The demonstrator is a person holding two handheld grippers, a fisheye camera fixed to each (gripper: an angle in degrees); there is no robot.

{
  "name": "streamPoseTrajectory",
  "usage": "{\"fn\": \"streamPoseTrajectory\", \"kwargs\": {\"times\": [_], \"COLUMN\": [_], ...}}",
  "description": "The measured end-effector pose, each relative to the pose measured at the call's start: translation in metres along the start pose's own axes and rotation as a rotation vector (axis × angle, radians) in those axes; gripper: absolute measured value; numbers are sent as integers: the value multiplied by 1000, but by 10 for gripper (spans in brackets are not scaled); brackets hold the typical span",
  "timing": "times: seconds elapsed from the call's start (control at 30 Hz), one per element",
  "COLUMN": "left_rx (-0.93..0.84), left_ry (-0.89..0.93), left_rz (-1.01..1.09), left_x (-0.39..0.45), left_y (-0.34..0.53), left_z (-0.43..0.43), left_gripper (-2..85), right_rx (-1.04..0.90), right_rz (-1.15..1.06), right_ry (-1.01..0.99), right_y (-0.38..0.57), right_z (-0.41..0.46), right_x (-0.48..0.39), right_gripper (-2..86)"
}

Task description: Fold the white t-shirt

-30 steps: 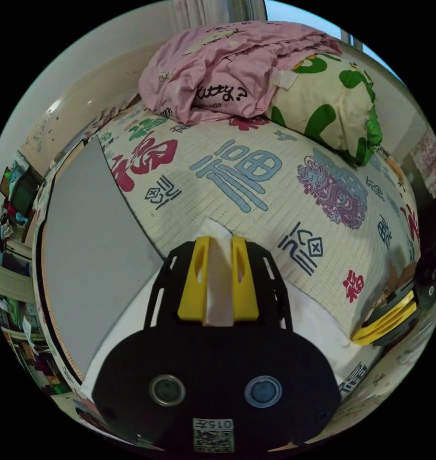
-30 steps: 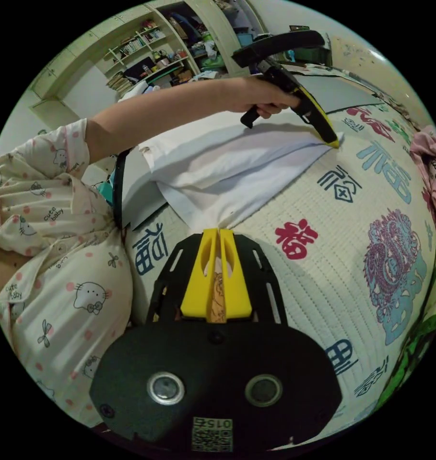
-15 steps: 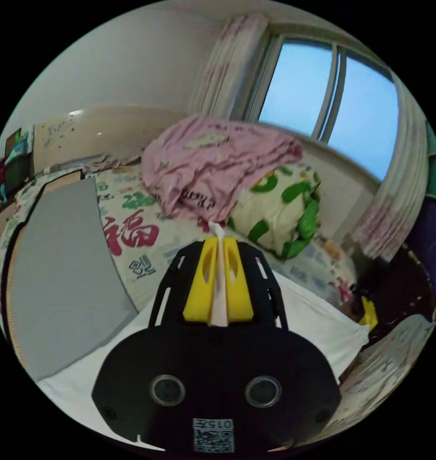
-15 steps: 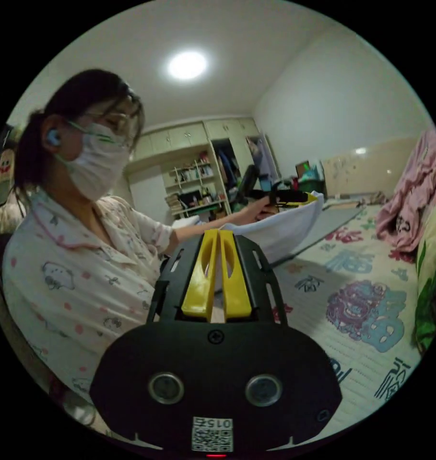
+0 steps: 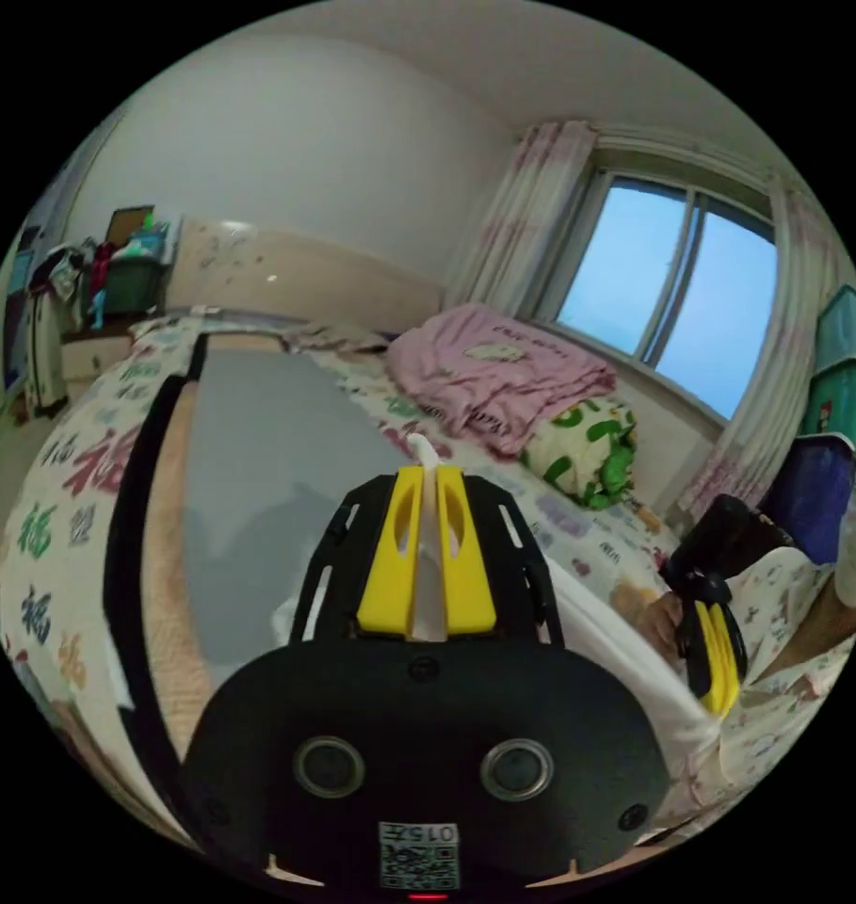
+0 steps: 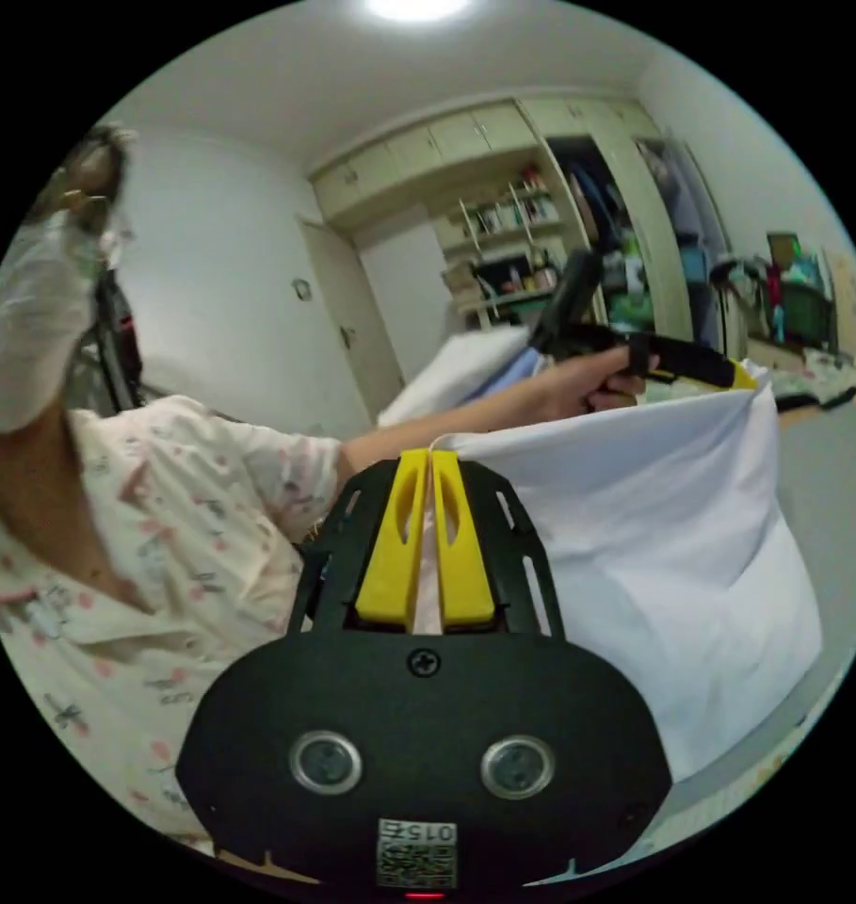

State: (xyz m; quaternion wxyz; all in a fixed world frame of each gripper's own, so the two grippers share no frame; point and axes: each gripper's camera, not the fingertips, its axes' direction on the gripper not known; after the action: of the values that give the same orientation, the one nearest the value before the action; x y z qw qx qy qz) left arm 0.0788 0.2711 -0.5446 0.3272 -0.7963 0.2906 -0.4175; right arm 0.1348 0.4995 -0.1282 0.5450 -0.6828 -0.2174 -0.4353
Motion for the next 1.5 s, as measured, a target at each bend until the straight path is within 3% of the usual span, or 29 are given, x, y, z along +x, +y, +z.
{"fn": "streamPoseTrajectory", "kwargs": {"times": [0.07, 0.2, 0.3, 0.37, 0.5, 0.57, 0.67, 0.9, 1.03, 1.13, 1.3, 1.5], "left_rx": [-109, -273, -281, -272, -208, -193, -254, -273, -300, -373, -153, 222], "left_ry": [-105, -284, -388, -416, -296, -207, -128, -61, -98, 3, -105, -208], "left_rz": [-56, -99, -108, -110, -162, -182, -232, -318, -323, -336, -207, 24], "left_x": [-35, -79, -88, -90, -94, -96, -106, -102, -86, -72, 2, 138], "left_y": [22, 62, 67, 66, 59, 59, 64, 79, 81, 90, 111, 174], "left_z": [9, 25, 13, 3, -13, -12, 2, 15, 22, 35, -40, -214], "left_gripper": [4, 10, 18, 35, 103, 119, 139, 137, 102, 59, 25, 15], "right_rx": [-147, -321, -315, -205, -17, 29, 41, -103, -172, -231, -108, 131], "right_rz": [127, 279, 265, 243, 200, 308, 509, 727, 729, 726, 589, 230], "right_ry": [14, -3, -83, -168, 6, 326, 594, 618, 624, 628, 569, 500], "right_y": [-12, -26, -37, -48, -53, -38, -3, 65, 98, 129, 175, 211], "right_z": [94, 182, 202, 186, 138, 119, 115, 200, 276, 329, 376, 413], "right_x": [60, 128, 158, 181, 218, 265, 341, 482, 536, 564, 540, 406], "right_gripper": [2, 17, 60, 81, 113, 120, 134, 157, 109, 54, 19, 10]}}
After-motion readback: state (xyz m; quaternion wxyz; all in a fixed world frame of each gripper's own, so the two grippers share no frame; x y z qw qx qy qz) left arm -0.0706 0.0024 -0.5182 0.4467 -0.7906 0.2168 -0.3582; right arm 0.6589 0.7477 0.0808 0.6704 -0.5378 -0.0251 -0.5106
